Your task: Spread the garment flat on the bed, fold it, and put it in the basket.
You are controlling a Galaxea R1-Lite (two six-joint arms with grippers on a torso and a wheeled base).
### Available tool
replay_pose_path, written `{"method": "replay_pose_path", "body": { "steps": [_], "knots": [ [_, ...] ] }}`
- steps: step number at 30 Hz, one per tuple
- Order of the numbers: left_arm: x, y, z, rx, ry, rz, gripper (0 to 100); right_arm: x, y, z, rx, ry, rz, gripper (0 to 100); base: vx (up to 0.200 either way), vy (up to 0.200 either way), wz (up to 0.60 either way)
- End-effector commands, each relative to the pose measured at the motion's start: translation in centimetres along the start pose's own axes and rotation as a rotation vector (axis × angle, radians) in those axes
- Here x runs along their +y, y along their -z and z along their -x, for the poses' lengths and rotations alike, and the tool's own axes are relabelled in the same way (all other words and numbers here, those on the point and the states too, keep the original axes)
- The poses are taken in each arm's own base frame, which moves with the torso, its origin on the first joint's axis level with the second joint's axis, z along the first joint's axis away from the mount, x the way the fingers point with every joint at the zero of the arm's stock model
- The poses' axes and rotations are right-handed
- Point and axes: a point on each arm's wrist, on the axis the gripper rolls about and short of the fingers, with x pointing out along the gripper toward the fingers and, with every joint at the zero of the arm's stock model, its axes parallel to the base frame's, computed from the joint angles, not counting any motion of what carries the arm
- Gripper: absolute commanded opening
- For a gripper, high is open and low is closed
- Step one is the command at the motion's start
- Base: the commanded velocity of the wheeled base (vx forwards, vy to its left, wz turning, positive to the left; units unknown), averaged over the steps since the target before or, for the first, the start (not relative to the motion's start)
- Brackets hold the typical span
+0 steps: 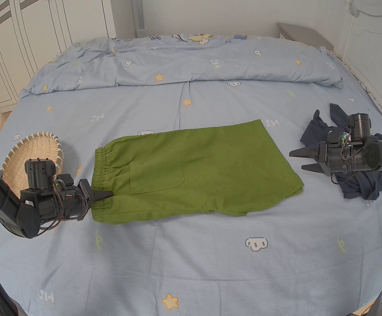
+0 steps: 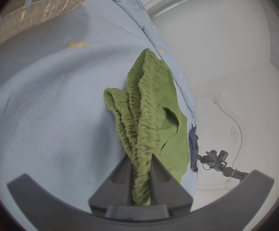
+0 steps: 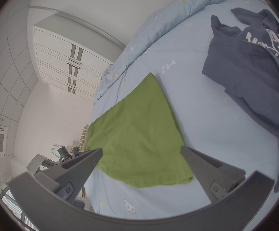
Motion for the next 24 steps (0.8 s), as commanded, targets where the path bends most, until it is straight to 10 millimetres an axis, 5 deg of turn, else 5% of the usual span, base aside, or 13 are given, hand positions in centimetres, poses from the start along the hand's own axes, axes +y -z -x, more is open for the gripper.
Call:
{"method": "replay_pose_path", "body": {
  "steps": [1, 11, 24],
  "knots": [
    [-0.2, -0.1, 0.2, -0.006, 0.005, -0.006, 0, -3.1, -0.4, -3.2, 0.043, 0.01, -0.019, 100, 0.0, 0.0, 0.0],
    [-0.2, 0.1, 0.0, -0.001, 0.003, -0.007, 0, -5.0, -1.1, -5.4, 0.046, 0.006, -0.013, 100, 0.0, 0.0, 0.0],
    [-0.2, 0.1, 0.0, 0.002, 0.005, -0.008, 0, -3.8, -0.2, -7.1, 0.138, -0.088, -0.036, 100, 0.0, 0.0, 0.0]
  ]
}}
